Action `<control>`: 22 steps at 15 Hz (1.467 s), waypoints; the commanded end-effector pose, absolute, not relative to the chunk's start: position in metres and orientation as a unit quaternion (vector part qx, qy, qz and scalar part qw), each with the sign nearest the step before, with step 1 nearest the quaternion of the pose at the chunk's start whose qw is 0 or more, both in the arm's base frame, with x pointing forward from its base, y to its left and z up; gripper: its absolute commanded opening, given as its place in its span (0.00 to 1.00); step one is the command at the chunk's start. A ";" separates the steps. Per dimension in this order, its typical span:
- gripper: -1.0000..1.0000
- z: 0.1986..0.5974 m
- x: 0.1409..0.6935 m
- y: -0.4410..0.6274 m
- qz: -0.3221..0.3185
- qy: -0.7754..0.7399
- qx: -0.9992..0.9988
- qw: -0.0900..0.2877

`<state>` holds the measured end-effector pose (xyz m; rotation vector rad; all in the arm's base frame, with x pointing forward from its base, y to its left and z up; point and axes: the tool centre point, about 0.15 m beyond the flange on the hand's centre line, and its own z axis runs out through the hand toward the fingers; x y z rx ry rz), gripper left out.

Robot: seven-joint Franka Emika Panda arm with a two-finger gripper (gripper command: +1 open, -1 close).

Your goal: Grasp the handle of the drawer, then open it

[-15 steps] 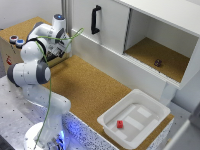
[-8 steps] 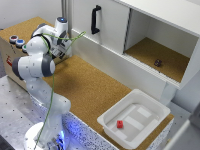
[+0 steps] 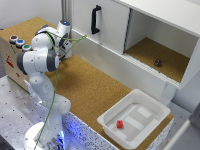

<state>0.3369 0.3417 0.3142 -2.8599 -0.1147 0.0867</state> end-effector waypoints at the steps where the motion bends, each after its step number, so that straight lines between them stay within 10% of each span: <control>1: 0.00 0.293 0.346 0.361 0.052 -0.049 -0.982 0.176; 22: 0.00 0.267 0.348 0.341 0.041 -0.031 -0.975 0.218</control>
